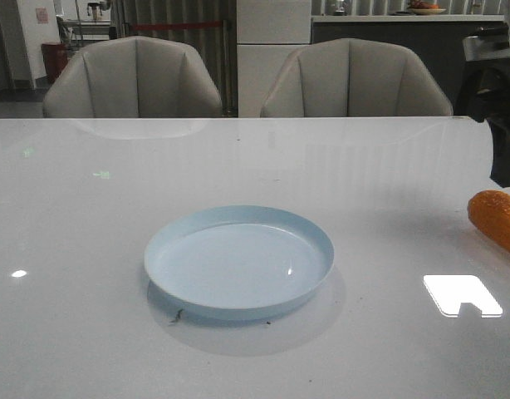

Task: Place corn on plate with both arms
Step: 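Lower the right gripper onto the orange corn cob and close, then lift the corn with the right gripper and carry it over the plate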

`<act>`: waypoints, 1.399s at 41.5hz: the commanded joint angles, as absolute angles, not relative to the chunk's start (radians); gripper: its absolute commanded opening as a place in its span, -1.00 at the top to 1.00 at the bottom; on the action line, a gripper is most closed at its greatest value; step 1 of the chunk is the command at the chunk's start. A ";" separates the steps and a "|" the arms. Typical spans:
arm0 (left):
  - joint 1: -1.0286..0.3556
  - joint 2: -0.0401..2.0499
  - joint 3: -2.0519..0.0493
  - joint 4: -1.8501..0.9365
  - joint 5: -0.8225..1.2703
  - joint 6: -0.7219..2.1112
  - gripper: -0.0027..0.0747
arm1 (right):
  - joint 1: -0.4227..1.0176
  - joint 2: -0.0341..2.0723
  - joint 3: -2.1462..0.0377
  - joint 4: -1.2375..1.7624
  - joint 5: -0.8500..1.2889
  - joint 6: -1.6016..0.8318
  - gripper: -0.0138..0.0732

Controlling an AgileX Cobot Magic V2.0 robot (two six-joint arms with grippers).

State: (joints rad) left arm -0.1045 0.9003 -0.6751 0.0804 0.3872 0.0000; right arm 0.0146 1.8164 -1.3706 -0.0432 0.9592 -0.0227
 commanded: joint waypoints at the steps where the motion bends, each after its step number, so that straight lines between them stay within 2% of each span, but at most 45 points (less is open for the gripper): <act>1: -0.102 0.889 -0.703 0.074 0.306 -0.008 -0.35 | 0.010 1.797 -1.406 -0.007 0.932 -0.031 -0.60; 43: -0.102 0.889 -0.703 0.074 0.315 -0.008 -0.35 | 0.009 1.910 -1.406 -0.020 0.870 -0.031 -0.58; 46: -0.102 0.889 -0.703 0.074 0.315 -0.008 -0.35 | 0.009 1.910 -1.406 -0.020 0.872 -0.031 -0.53; 53: -0.102 0.889 -0.703 0.074 0.315 -0.008 -0.35 | 0.009 1.910 -1.406 -0.020 0.881 -0.031 -0.18; 58: -0.102 0.889 -0.703 0.074 0.315 -0.008 -0.35 | 0.009 1.910 -1.406 -0.020 0.881 -0.031 -0.13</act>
State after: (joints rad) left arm -0.1045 0.9003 -0.6751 0.0804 0.3872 0.0000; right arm 0.0146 1.9653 -1.3762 -0.0114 0.8835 -0.0227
